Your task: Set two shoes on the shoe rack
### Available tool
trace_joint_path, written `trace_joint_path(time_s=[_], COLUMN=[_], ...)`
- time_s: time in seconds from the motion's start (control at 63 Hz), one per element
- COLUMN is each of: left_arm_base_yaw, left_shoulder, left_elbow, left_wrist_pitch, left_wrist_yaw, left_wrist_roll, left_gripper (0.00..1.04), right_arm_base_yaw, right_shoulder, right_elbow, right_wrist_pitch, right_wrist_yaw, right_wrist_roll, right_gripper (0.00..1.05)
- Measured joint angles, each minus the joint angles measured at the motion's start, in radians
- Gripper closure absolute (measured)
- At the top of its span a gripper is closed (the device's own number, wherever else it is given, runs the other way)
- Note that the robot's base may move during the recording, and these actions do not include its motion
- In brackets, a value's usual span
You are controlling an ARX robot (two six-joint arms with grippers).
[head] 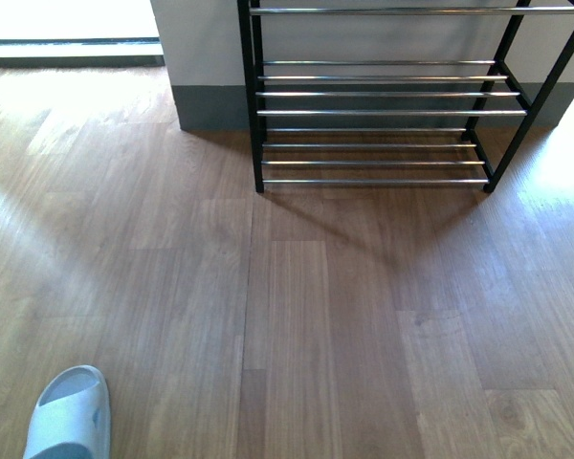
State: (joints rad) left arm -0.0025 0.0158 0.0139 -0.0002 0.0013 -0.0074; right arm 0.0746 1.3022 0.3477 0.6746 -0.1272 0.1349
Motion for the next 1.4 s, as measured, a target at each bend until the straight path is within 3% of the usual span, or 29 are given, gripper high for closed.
trace_joint_path(time_s=[0.143,0.175,0.238,0.318,0.381,0.477,0.588,0.858,1.033,1.223,1.398], left_arm_base_yaw=[-0.009,-0.064,-0.156,-0.185,-0.179,-0.184,-0.222,-0.305,-0.327,-0.191,-0.121], left_shoulder=[0.01,0.068,0.263,0.528,0.732,1.191,1.616,2.213,2.553,2.709,2.795], left_elbow=[0.004,0.045,0.114,0.157,0.192,0.317,0.477,0.748,0.893,0.98,0.975], left_wrist_pitch=[-0.012,-0.114,-0.179,-0.064,0.067,0.32,0.385,0.351,0.214,0.128,0.193], left_wrist_yaw=[-0.031,-0.205,-0.449,-0.552,-0.537,-0.419,-0.291,-0.212,-0.204,-0.306,-0.28], left_wrist_roll=[-0.015,-0.095,-0.249,-0.388,-0.457,-0.529,-0.607,-0.674,-0.783,-0.83,-0.823], left_gripper=[0.09,0.09,0.09,0.09,0.09,0.09,0.09,0.09,0.09,0.09,0.09], right_arm_base_yaw=[-0.008,-0.005,-0.005,-0.005,-0.002,-0.003,-0.003,-0.003,-0.003,-0.003,-0.003], right_shoulder=[0.0,0.0,0.0,0.0,0.0,0.0,0.0,0.0,0.0,0.0,0.0], right_elbow=[0.0,0.0,-0.001,-0.001,-0.001,-0.001,-0.001,-0.001,-0.001,-0.001,-0.001], right_wrist_pitch=[-0.001,-0.001,-0.001,-0.001,-0.001,-0.001,-0.001,-0.001,-0.001,-0.001,-0.001], right_wrist_yaw=[0.005,0.002,0.005,0.003,-0.004,0.0,0.0,0.0,0.0,0.0,0.0], right_wrist_roll=[0.0,0.0,0.0,0.0,0.0,0.0,0.0,0.0,0.0,0.0,0.0], right_gripper=[1.03,1.03,1.03,1.03,1.03,1.03,1.03,1.03,1.03,1.03,1.03])
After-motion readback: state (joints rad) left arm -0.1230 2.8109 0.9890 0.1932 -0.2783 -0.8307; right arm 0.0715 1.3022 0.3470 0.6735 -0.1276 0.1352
